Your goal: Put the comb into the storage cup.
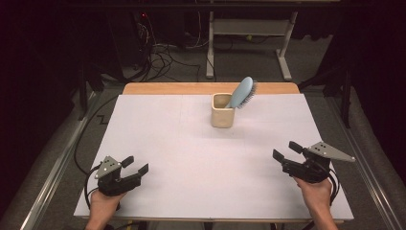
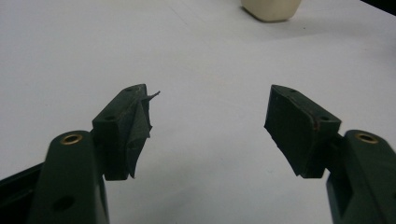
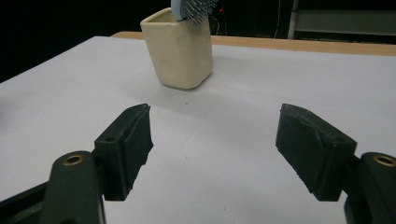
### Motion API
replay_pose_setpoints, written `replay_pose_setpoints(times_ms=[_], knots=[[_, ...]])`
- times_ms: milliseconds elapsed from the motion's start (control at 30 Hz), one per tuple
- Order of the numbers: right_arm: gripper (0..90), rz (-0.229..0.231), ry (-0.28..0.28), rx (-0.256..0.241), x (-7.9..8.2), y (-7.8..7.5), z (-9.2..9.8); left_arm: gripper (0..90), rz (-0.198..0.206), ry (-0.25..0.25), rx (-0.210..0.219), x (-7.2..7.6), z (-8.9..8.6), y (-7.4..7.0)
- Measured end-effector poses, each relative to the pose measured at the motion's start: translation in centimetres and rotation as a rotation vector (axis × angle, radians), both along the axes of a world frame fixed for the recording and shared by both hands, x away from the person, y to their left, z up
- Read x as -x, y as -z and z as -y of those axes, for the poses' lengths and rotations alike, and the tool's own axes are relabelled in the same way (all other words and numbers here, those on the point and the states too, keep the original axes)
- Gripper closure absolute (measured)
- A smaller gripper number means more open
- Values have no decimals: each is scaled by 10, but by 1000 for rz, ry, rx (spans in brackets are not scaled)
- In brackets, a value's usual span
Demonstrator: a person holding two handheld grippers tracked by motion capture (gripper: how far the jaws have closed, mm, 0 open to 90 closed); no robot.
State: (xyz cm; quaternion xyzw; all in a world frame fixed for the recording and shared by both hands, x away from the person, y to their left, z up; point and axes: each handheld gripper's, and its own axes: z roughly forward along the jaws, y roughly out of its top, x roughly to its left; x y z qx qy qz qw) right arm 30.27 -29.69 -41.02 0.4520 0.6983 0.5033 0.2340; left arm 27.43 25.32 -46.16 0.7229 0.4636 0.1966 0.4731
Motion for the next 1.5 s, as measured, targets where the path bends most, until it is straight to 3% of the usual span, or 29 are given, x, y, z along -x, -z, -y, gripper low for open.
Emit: replay_pose_setpoints(times_ms=[1000, 1500], knots=[[263, 3, 52, 0, 8, 17, 10, 314, 3, -13, 6, 1, -2, -1], [256, -16, 63, 16, 14, 30, 12, 315, 3, -10, 5, 1, -1, -1]])
